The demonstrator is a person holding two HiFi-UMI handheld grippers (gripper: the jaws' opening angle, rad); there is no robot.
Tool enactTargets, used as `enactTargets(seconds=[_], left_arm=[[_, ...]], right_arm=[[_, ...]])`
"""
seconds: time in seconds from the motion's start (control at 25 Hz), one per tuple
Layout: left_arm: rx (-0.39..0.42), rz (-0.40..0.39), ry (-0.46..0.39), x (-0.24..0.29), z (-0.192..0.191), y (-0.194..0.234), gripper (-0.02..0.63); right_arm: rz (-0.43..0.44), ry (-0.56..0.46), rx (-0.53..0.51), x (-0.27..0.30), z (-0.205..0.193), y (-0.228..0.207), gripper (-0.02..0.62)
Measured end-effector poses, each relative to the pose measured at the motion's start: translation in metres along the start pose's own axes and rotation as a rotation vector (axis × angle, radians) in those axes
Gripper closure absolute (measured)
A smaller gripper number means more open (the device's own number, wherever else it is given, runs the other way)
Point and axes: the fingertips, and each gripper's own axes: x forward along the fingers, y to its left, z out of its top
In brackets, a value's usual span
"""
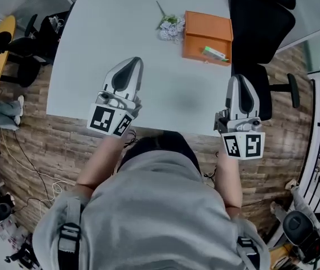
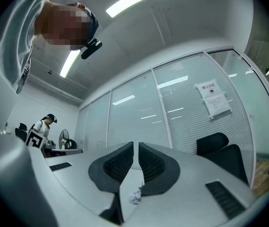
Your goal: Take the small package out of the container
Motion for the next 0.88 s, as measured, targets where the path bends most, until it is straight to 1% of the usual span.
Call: enactTargets(seconds=[0.2,0.36,0.48,0.68,0.88], left_arm=[[0.012,0.033,0.003,0.046,-0.017,0.001,0.586],[0.006,0.051,0.023,0.071,-0.029,0.006,0.586],[-0.009,0.047,0.034,0.084,-0.036,0.011,0.586],[-0.028,0.012,0.054,0.105,-0.047,0.023,0.586],[-0.031,-0.016,0.069,0.123,-0.056,0.032,0.586]], right_arm=[[0.03,0.01,0.01,0.029,-0.009,-0.05,0.532],[0.025,0.03,0.038,0.049,-0.02,-0.078,0.532],[0.026,0.058,0.032,0.06,-0.029,-0.082,0.532],[0.034,0.111,-0.039,0.082,-0.043,-0.074,0.532],[0.008,0.166,-0.02,0.096,-0.065,-0.085,0.532]])
